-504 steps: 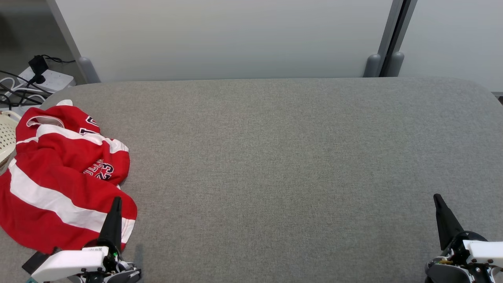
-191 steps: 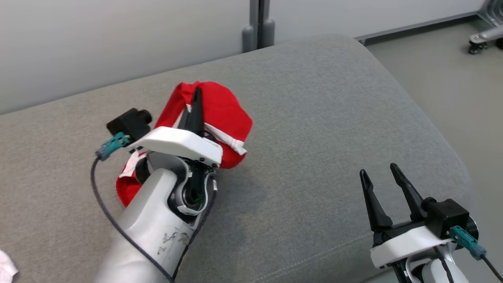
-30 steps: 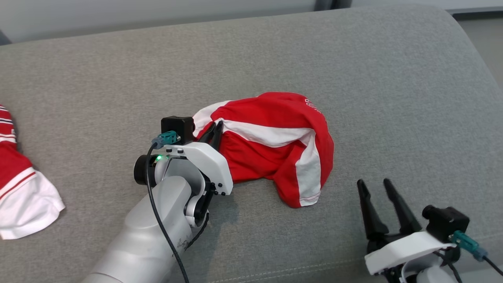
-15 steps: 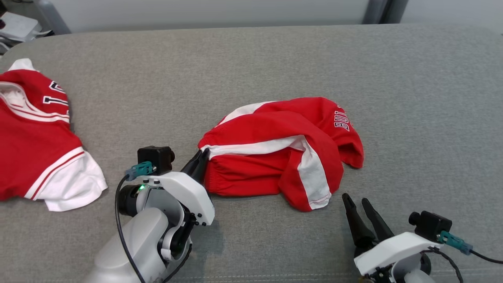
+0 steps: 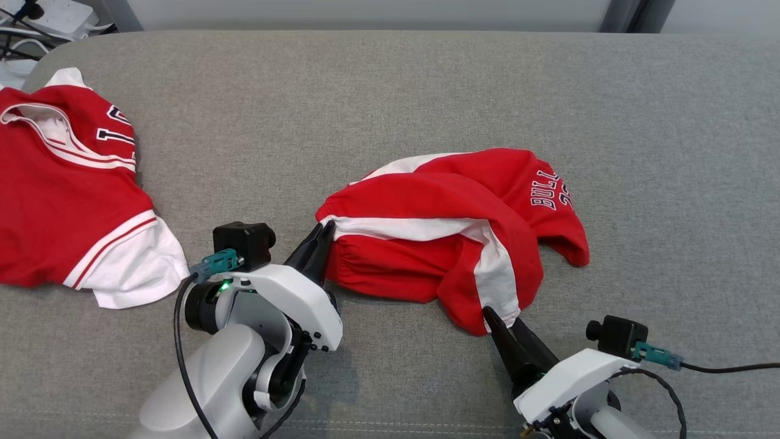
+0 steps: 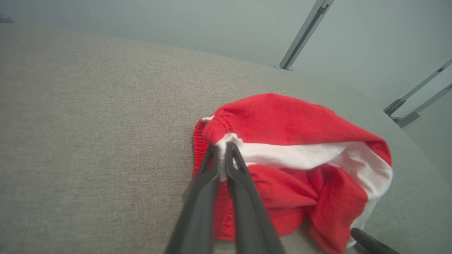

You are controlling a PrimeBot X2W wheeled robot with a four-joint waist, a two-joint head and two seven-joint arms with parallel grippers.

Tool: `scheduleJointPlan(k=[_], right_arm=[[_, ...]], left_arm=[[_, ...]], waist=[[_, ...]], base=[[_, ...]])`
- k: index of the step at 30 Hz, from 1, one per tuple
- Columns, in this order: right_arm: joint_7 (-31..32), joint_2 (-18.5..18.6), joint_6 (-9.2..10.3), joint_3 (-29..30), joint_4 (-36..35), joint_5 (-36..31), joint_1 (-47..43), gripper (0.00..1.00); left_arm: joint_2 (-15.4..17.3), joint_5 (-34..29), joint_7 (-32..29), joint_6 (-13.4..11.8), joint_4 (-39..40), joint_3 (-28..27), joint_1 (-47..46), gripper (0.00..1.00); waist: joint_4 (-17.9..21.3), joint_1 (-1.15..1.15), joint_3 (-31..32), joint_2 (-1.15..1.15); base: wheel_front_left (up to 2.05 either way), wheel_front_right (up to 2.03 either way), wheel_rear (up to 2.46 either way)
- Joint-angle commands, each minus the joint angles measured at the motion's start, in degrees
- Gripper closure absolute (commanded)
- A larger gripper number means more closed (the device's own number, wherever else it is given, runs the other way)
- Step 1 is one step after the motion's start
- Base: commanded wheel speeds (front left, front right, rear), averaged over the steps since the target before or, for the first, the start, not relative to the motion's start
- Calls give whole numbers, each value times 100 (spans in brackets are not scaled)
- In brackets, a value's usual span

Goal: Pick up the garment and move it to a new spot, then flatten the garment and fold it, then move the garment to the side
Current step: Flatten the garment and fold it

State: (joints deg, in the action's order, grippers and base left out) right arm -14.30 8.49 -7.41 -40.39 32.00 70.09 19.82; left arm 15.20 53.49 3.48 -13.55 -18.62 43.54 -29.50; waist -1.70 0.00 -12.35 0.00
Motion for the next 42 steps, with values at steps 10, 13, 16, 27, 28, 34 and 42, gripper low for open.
scheduleJointPlan(k=[10, 13, 16, 27, 28, 34, 42], right_arm=[[-68, 548, -8, 1249, -641, -865, 26, 100], [-69, 755, -8, 1854, -972, -1336, -135, 100], [-69, 952, -8, 2089, -1207, -1633, -276, 100], [-69, 1150, -8, 1903, -1183, -1858, -833, 100], [-69, 1137, -8, 1908, -1171, -1862, -843, 100], [-70, 1141, -8, 1885, -1110, -1897, -796, 100], [-70, 1172, -8, 1904, -1116, -1890, -710, 100]], left_arm=[[338, 22, 108, -46, 389, -238, 224, 100], [372, 111, 65, 35, 415, -203, 386, 100], [380, 314, -29, 209, 502, -177, 598, 100], [613, 801, -630, 644, 1145, 241, 1443, 22], [587, 803, -675, 643, 1113, 298, 1469, 17], [456, 605, -867, 678, 895, 669, 1431, 0], [293, 424, -842, 804, 513, 885, 1300, 0]], waist=[[282, 0, 281, 0], [383, 0, 440, 0], [469, 0, 621, 0], [463, 0, 819, 0], [451, 0, 804, 0], [380, 0, 711, 0], [326, 0, 657, 0]], base=[[0, 0, 0], [0, 0, 0], [0, 0, 0], [0, 0, 0], [0, 0, 0], [0, 0, 0], [0, 0, 0]])
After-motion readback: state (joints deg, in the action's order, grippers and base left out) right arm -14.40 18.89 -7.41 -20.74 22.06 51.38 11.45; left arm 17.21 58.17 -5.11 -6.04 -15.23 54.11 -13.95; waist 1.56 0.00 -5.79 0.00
